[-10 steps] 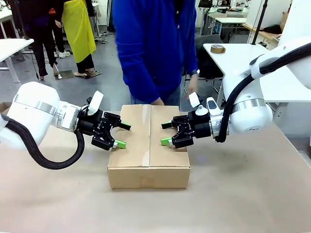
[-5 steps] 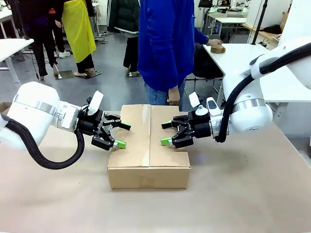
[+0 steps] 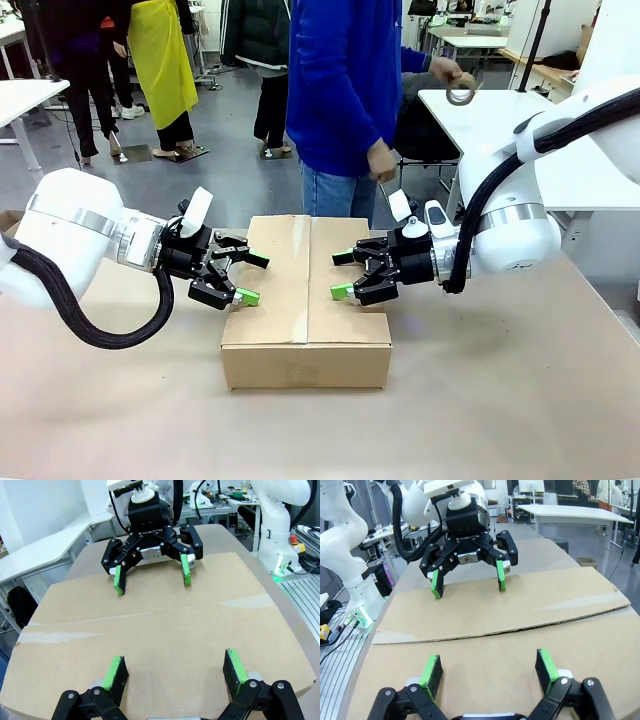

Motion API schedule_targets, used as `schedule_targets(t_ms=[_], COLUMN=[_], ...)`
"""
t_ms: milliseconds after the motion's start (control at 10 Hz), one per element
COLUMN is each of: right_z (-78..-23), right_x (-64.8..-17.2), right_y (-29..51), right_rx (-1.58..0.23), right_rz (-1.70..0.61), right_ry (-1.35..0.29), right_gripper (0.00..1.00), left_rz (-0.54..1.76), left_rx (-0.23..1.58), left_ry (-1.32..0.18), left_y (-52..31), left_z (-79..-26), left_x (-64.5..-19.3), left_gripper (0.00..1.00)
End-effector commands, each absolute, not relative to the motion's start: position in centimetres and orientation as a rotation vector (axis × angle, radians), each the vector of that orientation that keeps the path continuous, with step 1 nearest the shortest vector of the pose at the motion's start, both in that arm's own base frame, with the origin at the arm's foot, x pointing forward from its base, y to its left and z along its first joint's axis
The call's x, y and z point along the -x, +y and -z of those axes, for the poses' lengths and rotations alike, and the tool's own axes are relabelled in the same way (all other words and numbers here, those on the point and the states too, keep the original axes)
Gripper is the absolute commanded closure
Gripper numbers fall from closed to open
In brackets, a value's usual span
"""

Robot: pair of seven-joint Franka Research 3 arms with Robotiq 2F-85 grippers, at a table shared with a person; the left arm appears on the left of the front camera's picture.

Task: Pack the gift set into the box.
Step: Press and hold the closed box until the human finishes sealing it.

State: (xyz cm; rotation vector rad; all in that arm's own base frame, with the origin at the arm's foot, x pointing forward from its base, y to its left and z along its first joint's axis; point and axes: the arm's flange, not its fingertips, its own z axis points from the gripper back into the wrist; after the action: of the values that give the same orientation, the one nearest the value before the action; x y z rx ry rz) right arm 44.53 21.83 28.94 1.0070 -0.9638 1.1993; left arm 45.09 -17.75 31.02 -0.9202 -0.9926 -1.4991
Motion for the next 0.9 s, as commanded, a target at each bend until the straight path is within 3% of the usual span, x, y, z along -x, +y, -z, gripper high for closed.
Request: schedule_targets(t_ms=[0, 800], right_z=[-28.71, -28.71], right_x=[-44.51, -44.51], right_y=[21.84, 21.84], right_rx=[-1.0, -1.0], right_rz=[-1.198, -1.198], right_ry=[-0.957, -0.957], right_gripper=[0.0, 0.0], left_rz=[1.493, 1.493], left_rx=[0.918, 0.918], left_ry=[-0.998, -0.998], left_y=[-17.58, -17.58], left_z=[-30.83, -30.83], left_x=[-45.05, -45.05], left_gripper=[0.0, 0.0])
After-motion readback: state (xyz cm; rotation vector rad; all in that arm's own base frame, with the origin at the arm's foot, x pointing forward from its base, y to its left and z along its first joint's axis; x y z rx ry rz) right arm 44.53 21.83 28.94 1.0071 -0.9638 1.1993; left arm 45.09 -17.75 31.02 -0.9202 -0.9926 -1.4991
